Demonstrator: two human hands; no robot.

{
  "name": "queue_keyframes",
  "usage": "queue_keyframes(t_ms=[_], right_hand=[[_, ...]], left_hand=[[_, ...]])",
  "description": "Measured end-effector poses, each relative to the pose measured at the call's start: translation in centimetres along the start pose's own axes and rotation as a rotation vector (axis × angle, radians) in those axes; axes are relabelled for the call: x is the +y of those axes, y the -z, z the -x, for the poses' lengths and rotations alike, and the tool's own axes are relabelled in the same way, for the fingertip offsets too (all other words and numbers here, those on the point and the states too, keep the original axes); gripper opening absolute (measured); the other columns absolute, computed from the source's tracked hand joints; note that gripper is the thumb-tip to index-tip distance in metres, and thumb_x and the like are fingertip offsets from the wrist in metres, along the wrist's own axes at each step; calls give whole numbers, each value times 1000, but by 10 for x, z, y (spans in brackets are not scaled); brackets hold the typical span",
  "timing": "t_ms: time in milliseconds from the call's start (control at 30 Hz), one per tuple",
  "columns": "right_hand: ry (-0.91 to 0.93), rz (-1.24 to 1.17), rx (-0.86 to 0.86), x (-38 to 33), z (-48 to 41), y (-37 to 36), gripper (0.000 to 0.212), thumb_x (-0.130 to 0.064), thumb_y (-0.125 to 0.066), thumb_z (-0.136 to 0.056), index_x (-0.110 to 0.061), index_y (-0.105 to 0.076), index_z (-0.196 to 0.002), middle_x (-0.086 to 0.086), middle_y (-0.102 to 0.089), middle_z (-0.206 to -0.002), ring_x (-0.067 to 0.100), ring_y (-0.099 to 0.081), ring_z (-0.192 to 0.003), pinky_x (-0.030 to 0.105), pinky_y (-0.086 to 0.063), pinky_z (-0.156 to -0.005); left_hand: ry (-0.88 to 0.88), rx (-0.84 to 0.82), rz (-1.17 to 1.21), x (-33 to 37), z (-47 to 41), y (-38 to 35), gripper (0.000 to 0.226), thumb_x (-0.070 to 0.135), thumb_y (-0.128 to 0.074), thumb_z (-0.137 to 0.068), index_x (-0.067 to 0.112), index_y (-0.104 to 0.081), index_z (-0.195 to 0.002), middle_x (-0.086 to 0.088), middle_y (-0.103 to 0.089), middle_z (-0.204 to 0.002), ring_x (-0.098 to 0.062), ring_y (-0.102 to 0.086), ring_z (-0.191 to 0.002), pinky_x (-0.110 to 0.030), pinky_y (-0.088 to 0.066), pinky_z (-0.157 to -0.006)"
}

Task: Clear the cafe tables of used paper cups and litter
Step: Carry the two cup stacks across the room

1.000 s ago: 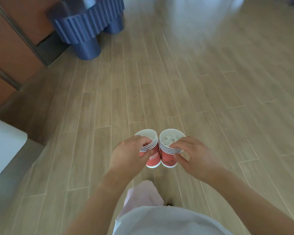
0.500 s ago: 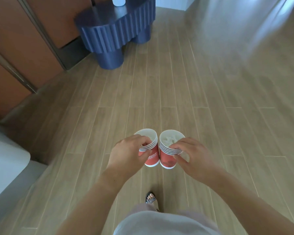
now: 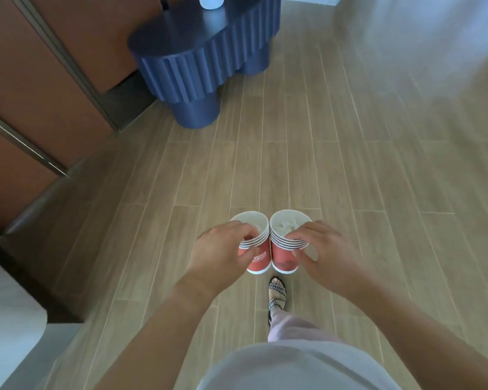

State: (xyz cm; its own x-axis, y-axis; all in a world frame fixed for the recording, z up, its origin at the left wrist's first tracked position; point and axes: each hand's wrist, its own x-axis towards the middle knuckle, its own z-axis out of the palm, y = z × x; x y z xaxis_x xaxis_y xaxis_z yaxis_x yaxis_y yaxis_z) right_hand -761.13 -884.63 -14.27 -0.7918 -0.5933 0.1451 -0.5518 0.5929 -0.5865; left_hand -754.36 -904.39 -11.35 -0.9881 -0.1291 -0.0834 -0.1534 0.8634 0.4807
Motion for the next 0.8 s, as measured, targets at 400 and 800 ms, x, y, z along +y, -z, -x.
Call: queue_keyframes(t_ms=[400,800], right_hand=[[207,-22,-144,37,-315,-1,28,-1,-66,-74,-13,-67,-99,-1,-67,-94,21,-59,-88,27,-43,-77],[101,-24,2,69,-592,-28,35,-2,-72,-65,-23,-66,-92,-9,-67,-87,13,-59,-82,20,-43,-74]], left_hand=[[202,157,61,-89,-244,84,17,28,-66,-75,36,-61,-89,21,-64,-91,-5,-59,-86,-27,-49,-69],[68,78,10,-198,-524,177,19,31,-62,-76,36,-59,-94,22,-62,-96,-3,-57,-88,-26,-48,-74]])
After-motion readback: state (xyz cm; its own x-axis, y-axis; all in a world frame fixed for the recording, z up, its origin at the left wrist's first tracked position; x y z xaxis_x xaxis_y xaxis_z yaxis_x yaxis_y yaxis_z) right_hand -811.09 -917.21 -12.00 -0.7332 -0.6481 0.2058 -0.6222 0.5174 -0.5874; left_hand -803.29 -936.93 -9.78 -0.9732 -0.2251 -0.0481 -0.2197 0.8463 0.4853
